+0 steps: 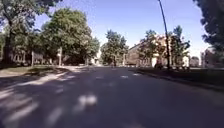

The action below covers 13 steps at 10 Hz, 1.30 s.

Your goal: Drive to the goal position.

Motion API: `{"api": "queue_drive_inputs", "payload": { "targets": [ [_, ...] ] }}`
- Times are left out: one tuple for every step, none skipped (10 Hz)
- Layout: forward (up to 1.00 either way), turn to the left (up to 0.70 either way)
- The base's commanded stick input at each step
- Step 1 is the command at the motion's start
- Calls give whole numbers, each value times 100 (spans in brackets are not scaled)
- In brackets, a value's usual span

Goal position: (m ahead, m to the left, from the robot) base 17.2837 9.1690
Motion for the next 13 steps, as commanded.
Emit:
{"api": "queue_drive_inputs", "payload": {
  "targets": [
    [70,0],
    [70,0],
    [70,0],
    [70,-9],
    [70,-30],
    [70,-35],
    [70,-35],
    [70,-35],
    [70,-35],
    [70,-35],
    [70,-35],
    [70,-33],
    [70,-21]
  ]
}}
